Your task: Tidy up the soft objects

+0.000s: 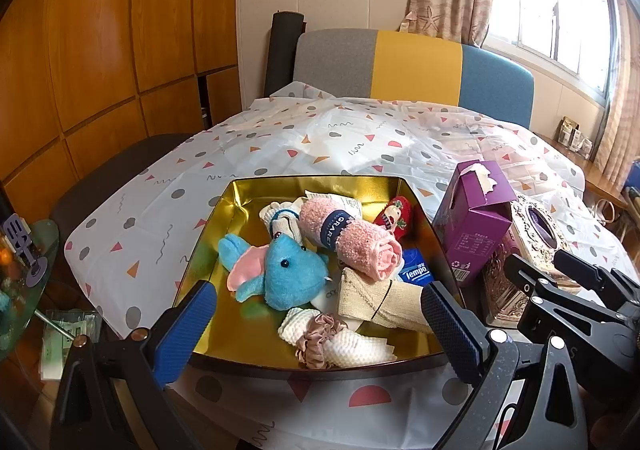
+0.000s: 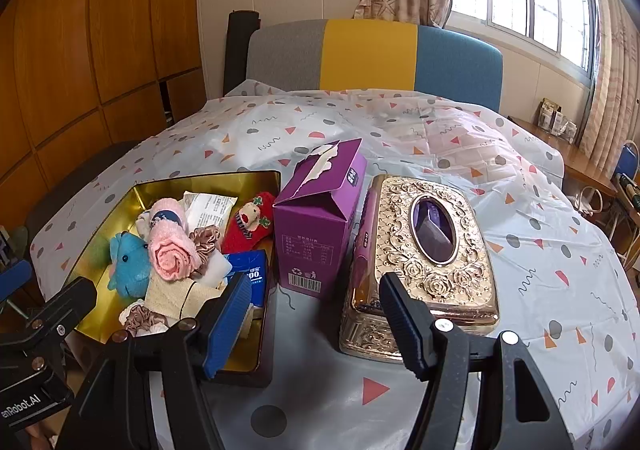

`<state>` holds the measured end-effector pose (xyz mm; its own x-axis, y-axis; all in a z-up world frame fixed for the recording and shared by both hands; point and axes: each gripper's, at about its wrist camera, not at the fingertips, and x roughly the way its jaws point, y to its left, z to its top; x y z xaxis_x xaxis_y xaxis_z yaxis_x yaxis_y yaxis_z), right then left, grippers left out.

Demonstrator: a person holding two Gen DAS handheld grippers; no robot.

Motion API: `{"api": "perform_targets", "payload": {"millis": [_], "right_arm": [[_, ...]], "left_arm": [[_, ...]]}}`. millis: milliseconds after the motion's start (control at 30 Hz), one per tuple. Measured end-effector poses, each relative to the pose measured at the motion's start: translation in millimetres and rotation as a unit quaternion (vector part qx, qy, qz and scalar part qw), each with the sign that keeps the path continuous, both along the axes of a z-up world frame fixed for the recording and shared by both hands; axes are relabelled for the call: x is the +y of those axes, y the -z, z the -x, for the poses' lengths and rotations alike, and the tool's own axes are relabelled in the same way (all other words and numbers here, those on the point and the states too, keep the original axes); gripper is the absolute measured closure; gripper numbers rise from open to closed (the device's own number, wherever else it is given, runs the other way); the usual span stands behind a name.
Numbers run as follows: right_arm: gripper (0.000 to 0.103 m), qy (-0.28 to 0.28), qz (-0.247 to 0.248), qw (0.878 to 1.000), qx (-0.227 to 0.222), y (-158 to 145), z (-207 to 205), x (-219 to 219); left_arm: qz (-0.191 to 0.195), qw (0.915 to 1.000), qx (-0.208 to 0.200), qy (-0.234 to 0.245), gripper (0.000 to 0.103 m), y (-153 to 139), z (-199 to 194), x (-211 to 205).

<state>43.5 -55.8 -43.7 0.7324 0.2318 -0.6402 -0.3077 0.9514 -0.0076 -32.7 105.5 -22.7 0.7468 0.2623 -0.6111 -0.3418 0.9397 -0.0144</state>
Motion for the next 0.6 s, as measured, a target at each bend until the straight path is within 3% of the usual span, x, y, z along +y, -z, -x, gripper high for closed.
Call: {"api": "perform_targets", "payload": {"millis": [600], "right_arm": [[0.036,0.001,-0.001,1.000,0.006,3.7,-0.8,-1.6]], "left_arm": [[-0.002,1.0000,0.005,0.000,0.000,3.7,2.0,0.4]]}}
